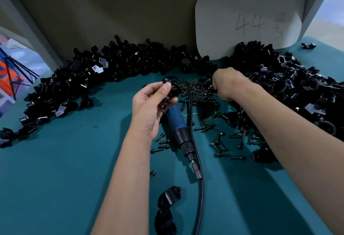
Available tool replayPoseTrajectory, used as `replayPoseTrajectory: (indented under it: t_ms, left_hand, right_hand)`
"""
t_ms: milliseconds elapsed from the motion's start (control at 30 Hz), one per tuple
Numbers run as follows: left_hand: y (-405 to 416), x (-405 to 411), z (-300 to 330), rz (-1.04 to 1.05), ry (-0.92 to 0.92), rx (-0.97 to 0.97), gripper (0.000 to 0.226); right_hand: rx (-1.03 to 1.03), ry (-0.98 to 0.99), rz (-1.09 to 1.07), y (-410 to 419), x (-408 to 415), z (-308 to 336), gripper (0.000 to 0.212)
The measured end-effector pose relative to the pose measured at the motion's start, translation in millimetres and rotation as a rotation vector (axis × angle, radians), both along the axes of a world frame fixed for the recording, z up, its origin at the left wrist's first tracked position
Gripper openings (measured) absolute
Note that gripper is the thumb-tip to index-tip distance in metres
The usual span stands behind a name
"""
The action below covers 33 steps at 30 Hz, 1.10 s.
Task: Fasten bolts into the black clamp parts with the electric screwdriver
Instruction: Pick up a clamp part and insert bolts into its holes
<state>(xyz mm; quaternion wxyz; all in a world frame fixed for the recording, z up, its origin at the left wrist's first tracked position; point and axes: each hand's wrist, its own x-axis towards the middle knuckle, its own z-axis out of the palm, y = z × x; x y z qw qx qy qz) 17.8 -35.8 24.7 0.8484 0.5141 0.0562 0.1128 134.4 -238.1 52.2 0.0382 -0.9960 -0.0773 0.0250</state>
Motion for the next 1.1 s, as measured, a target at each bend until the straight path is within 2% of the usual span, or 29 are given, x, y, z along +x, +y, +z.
replayPoseTrajectory:
  t_ms: [200, 267, 333, 400, 533, 600, 700, 767, 833, 1000, 1100]
  left_hand:
    - [3.8, -0.1, 2.6, 0.022, 0.008, -0.021, 0.006]
    - [4.9, 0.0, 2.6, 0.021, 0.007, -0.019, 0.004]
    - [5.8, 0.2, 2.1, 0.030, 0.005, -0.017, 0.005]
    - [6.0, 1.1, 1.9, 0.034, 0.006, -0.019, 0.007]
    - [5.8, 0.9, 1.2, 0.033, 0.008, -0.020, 0.010]
    - [5.7, 0.3, 1.2, 0.033, 0.007, -0.020, 0.011]
    - [6.2, 0.6, 1.8, 0.035, 0.003, -0.027, 0.014]
    - [6.6, 0.9, 2.3, 0.041, 0.002, -0.032, 0.014]
    - [6.7, 1.3, 2.3, 0.046, 0.006, -0.032, 0.012]
    - [4.9, 0.2, 0.3, 0.047, 0.014, -0.021, 0.014]
    - [5.9, 0.2, 0.2, 0.055, 0.014, -0.028, 0.017]
  right_hand:
    - [0.066, 0.042, 0.012, -1.8, -4.5, 1.8, 0.027]
    - [0.150, 0.010, 0.036, 0.7, -6.8, 7.8, 0.031]
    - [0.235, 0.025, 0.121, 6.7, -12.1, 11.5, 0.028]
    - [0.269, 0.123, 0.238, 17.6, -22.5, 11.9, 0.018]
    - [0.176, 0.131, 0.310, 35.0, -32.3, 0.3, 0.013]
    - [0.152, 0.111, 0.306, 35.5, -31.6, -1.6, 0.018]
    - [0.233, 0.055, 0.253, 25.7, -22.9, 4.5, 0.014]
    - [0.262, 0.115, 0.268, 19.7, -18.6, 11.0, 0.010]
    - [0.206, 0.187, 0.315, 21.4, -21.4, 13.1, 0.014]
    - [0.115, 0.136, 0.366, 31.5, -27.4, -0.1, 0.024]
    - [0.089, 0.163, 0.326, 26.1, -23.7, 2.6, 0.012]
